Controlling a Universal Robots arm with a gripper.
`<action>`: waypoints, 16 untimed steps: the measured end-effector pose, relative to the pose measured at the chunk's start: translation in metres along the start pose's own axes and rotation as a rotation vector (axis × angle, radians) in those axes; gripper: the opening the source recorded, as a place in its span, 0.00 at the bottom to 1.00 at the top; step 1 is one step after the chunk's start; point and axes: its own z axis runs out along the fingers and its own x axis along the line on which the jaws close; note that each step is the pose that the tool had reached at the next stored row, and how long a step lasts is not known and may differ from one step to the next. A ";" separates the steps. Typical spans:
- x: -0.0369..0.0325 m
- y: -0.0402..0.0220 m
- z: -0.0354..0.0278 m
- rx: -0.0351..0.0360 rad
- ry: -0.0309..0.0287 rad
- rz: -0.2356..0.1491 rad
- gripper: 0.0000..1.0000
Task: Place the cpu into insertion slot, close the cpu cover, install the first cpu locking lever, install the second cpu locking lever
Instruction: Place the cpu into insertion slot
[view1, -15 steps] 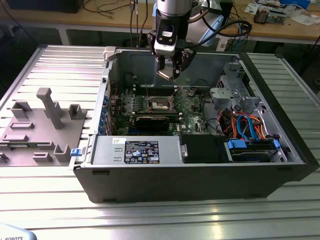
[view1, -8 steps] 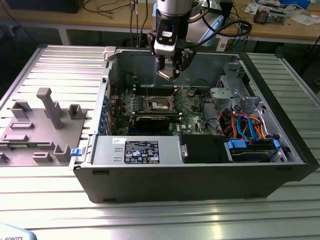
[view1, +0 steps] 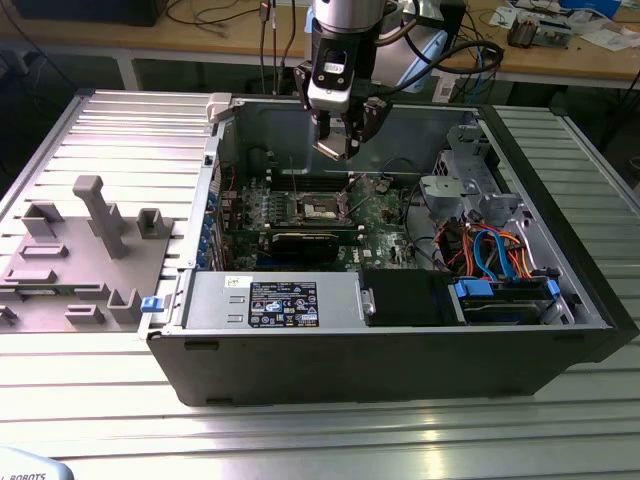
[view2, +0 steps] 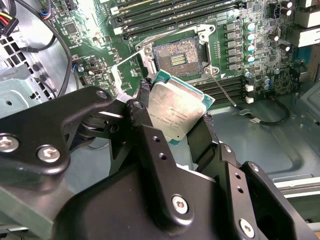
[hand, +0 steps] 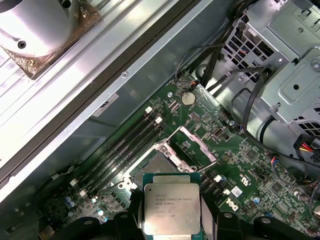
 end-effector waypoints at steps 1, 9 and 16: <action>0.0000 0.0000 0.0000 0.0000 -0.0001 0.000 0.54; 0.0000 0.0000 0.0001 -0.0001 -0.0008 0.008 0.54; 0.0000 0.0000 0.0002 -0.0002 -0.0010 0.011 0.54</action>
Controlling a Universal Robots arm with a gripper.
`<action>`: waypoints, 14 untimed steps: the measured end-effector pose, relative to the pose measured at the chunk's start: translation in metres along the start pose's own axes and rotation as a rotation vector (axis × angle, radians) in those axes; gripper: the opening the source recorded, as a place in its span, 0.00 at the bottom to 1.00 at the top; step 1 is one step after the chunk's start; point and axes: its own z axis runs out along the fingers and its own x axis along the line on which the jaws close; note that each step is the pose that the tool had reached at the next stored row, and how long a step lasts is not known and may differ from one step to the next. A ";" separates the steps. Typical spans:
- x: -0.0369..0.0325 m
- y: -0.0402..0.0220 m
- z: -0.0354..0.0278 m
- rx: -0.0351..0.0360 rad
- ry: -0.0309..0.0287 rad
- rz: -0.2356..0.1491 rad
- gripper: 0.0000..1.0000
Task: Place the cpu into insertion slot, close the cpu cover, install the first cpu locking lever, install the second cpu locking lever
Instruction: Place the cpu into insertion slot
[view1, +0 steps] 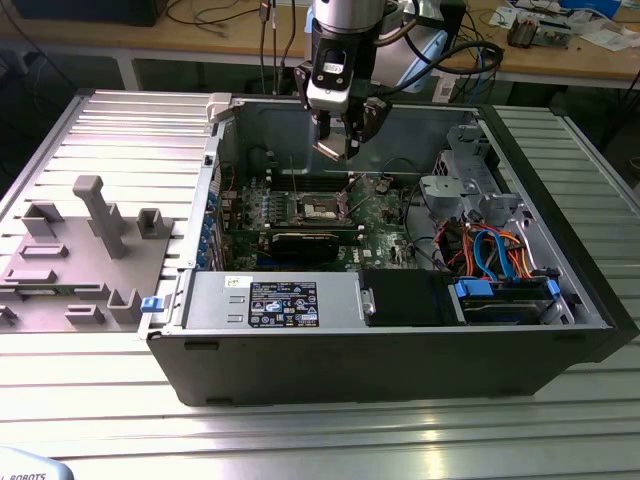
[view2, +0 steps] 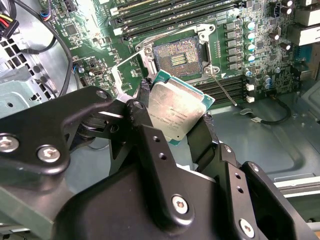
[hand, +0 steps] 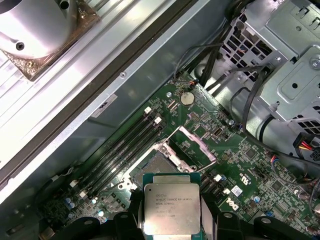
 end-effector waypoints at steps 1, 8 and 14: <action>0.0000 0.0000 0.0000 0.0000 0.0000 0.000 0.54; 0.0000 0.0000 0.0001 -0.0001 -0.0004 0.005 0.54; 0.0000 0.0000 0.0001 -0.0002 -0.0007 0.008 0.54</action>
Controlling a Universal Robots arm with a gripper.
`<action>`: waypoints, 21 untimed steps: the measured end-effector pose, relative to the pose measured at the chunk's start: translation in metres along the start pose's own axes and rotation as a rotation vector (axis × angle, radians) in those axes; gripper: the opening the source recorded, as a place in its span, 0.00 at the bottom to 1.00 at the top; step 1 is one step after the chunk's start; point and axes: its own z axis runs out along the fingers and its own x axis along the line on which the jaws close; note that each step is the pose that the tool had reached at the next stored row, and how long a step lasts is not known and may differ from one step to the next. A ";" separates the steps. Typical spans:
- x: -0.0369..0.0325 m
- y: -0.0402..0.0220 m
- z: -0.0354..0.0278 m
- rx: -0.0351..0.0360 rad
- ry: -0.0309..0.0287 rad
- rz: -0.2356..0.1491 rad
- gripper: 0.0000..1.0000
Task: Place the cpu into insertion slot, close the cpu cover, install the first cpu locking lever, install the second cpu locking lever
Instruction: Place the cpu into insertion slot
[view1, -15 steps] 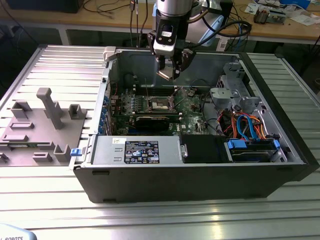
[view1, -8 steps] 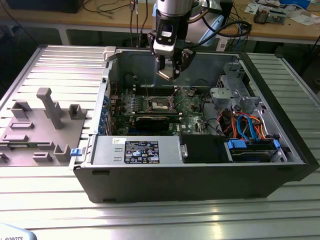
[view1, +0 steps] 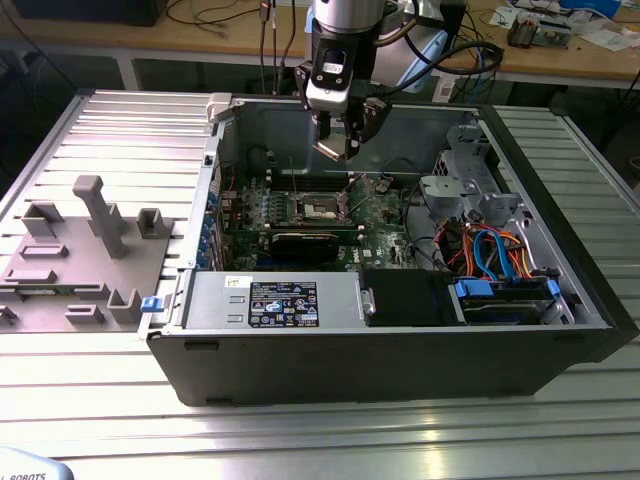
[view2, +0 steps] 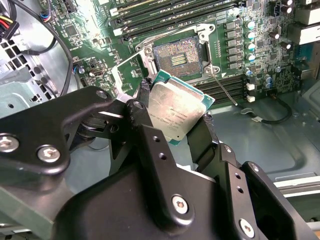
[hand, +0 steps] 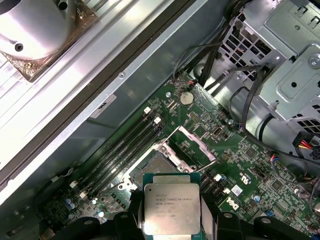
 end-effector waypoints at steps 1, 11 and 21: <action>0.0000 0.0000 0.0000 0.0000 0.0000 0.000 0.54; 0.0000 0.0000 0.0001 -0.0002 -0.0008 0.009 0.54; 0.0000 0.0000 0.0002 -0.0003 -0.0012 0.014 0.54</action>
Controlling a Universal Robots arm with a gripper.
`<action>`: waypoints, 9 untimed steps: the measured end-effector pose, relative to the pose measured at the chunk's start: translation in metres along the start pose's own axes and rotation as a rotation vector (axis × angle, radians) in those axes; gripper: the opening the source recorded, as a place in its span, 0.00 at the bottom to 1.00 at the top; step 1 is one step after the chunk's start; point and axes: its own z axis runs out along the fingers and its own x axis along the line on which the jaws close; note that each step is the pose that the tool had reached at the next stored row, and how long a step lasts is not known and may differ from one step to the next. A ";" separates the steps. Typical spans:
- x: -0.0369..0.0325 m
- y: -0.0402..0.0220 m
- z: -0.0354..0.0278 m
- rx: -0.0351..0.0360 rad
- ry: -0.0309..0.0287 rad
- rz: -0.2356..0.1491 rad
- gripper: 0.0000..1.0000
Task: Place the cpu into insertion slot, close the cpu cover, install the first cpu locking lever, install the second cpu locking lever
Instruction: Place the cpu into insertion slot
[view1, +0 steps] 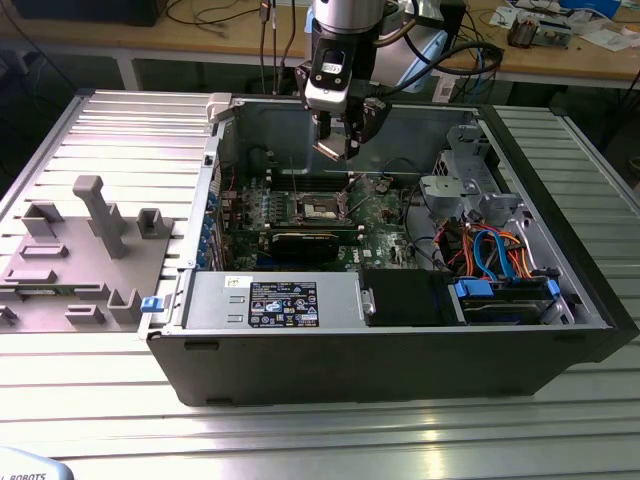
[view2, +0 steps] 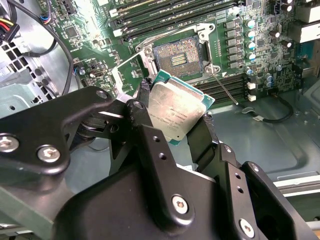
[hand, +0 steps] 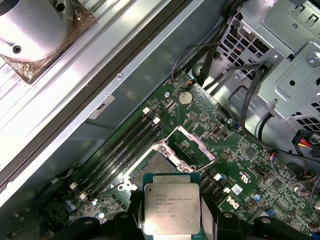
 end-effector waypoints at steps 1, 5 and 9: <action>0.0000 0.0000 0.0000 0.0001 0.0000 0.000 0.54; 0.0000 0.0000 0.0000 0.0000 -0.0002 0.002 0.54; 0.0000 0.0000 0.0000 0.0000 -0.0004 0.004 0.54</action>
